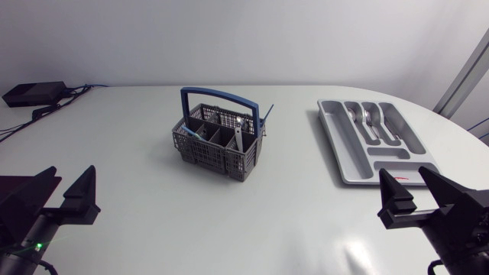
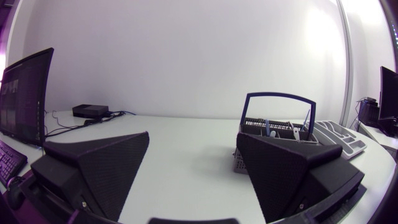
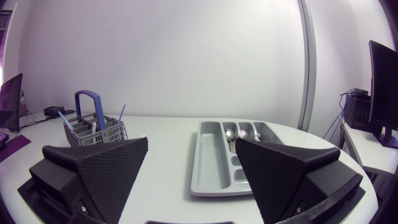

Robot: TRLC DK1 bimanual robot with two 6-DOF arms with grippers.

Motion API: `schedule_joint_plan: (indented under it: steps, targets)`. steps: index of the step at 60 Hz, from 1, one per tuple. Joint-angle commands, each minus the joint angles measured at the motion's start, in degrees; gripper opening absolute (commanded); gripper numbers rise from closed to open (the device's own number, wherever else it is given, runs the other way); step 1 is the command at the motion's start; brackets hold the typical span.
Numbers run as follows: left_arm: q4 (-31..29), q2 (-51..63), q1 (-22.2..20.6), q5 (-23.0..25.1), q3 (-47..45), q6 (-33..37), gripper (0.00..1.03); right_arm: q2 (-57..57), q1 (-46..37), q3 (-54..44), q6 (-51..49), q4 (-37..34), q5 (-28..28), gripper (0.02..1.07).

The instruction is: Unload the cutlery basket into the drawer organizer.

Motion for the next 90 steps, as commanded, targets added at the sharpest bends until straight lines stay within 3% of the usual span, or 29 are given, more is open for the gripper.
schedule_joint_plan:
  steps: [1, 19, 33, 41, 56, 69, 75, 80, 85, 90]
  targets:
    - [-1.0, -0.5, 0.0, 0.0, -2.2, -1.2, 0.99, -0.3, 0.4, -1.1, 1.9, 0.5, 0.1, 1.03]
    - [-1.0, -0.7, 0.4, 0.0, -1.6, -1.0, 0.99, -0.3, 0.4, -1.1, 1.5, 0.8, 0.5, 1.03]
    - [-5.7, 0.5, 0.9, 0.0, 4.2, -1.2, 0.99, 0.1, 0.2, 0.9, 0.6, 1.0, 0.6, 1.02]
    - [-6.1, 8.9, -0.5, 0.1, 9.7, -3.2, 0.99, 4.1, 1.7, 3.6, -0.2, 1.7, 0.6, 1.02]
    - [-3.0, 27.9, -7.2, 0.1, 18.3, -8.8, 0.97, 25.3, 6.7, 11.1, -0.1, 9.3, 2.1, 1.02]
    - [-6.6, 40.5, -8.0, -0.3, 26.3, -7.2, 0.96, 42.6, 15.7, 17.5, 0.6, 13.4, 6.5, 1.02]
    - [-13.2, 48.5, -9.4, -0.4, 32.4, -2.1, 0.96, 55.9, 19.4, 26.0, -0.7, 6.5, 6.9, 1.02]
    - [-14.8, 51.8, -9.5, -0.3, 34.3, 0.5, 0.96, 62.9, 20.9, 30.8, -3.1, 2.5, 6.9, 1.02]
    - [-18.2, 56.6, -10.8, -0.2, 37.1, 12.8, 0.96, 71.8, 22.8, 37.6, -10.7, -3.2, 3.5, 1.02]
    - [-18.4, 59.7, -11.4, 1.4, 38.3, 13.6, 0.96, 78.6, 24.5, 43.9, -13.0, -7.5, 1.8, 1.02]
